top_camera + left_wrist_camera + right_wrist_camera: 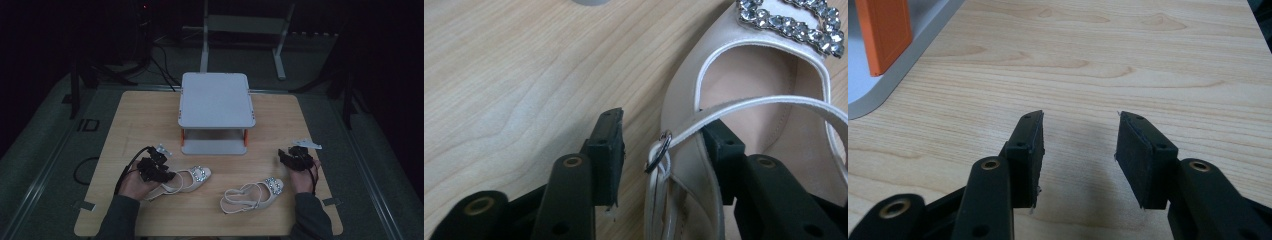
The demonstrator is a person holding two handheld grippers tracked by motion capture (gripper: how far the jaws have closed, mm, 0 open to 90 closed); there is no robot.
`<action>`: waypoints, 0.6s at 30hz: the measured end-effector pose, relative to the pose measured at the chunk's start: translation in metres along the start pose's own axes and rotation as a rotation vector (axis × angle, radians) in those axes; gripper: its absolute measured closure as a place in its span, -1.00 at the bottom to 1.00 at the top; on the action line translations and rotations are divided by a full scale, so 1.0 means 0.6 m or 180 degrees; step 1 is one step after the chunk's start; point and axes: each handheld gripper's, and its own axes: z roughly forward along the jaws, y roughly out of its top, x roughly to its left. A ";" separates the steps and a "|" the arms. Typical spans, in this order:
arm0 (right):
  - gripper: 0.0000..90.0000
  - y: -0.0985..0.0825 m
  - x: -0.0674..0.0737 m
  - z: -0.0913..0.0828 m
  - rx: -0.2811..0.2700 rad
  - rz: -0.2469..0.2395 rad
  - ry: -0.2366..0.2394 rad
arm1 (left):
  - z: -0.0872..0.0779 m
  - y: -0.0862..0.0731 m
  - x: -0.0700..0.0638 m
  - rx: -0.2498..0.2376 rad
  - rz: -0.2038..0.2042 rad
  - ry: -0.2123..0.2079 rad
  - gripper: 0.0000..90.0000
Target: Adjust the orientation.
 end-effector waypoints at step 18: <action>0.19 -0.001 -0.003 0.001 0.0010 0.0005 -0.0006 | -0.029 -0.030 0.026 -0.0275 -0.0699 -0.0285 0.80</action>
